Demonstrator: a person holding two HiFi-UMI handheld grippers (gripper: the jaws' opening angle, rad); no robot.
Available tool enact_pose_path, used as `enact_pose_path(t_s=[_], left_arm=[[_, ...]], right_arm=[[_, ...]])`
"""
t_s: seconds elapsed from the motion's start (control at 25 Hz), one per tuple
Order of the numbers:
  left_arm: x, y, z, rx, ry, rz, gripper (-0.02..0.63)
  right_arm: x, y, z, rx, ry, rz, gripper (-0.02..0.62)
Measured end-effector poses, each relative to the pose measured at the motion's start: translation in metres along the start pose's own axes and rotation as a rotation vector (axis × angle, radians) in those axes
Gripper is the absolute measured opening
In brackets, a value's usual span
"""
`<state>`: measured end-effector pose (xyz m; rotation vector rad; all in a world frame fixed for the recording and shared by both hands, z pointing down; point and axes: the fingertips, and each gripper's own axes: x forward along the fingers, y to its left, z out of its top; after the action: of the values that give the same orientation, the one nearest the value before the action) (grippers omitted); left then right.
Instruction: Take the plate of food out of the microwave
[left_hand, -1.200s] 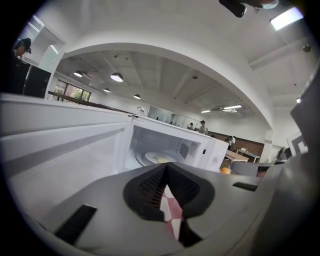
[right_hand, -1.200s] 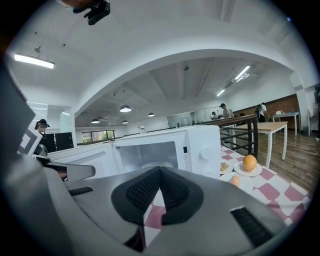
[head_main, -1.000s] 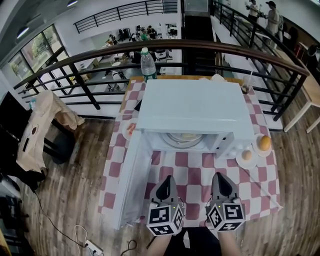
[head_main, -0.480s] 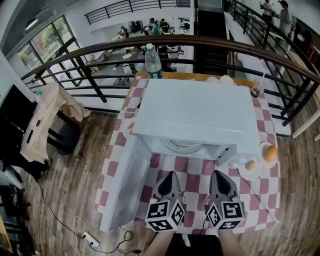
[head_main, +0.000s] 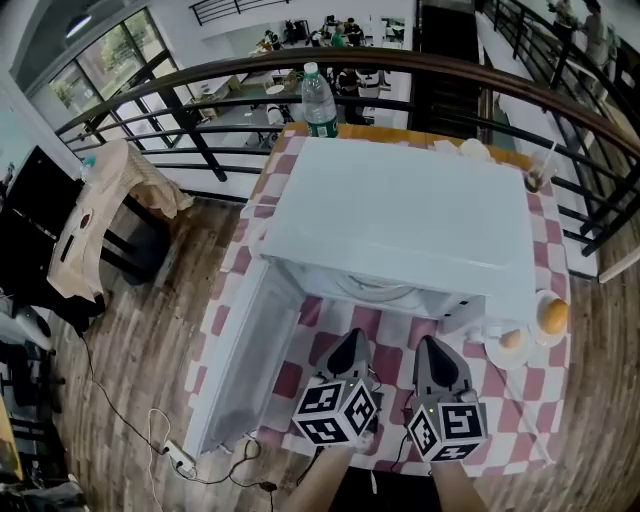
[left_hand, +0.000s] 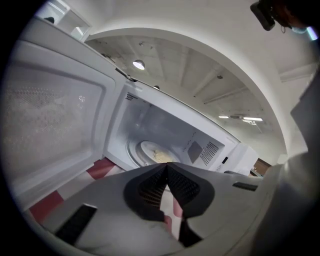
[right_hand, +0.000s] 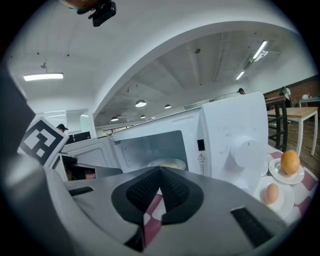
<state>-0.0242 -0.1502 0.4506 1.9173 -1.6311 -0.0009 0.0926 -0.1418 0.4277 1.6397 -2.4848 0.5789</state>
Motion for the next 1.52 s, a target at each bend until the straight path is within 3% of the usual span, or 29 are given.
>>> enact_pose_path(t_s=[0.32,0.8,1.08,1.52], left_arm=[[0.028,0.002,0.006,-0.116,0.014,-0.042,0.002],[0.069,0.017,-0.002,-0.454,0.072,-0.147,0.041],[0.092,0.023,0.0,-0.589,0.072,-0.186,0.043],[0.112,0.029,-0.006,-0.691,0.066,-0.19,0.098]], right_arm=[[0.013,-0.003,-0.001,0.026,-0.005,-0.01,-0.009],[0.022,0.001,0.001,0.059,0.0,-0.07,-0.009],[0.028,-0.001,-0.006,0.064,0.016,-0.089,-0.009],[0.032,-0.007,-0.011,0.073,0.039,-0.108,-0.009]])
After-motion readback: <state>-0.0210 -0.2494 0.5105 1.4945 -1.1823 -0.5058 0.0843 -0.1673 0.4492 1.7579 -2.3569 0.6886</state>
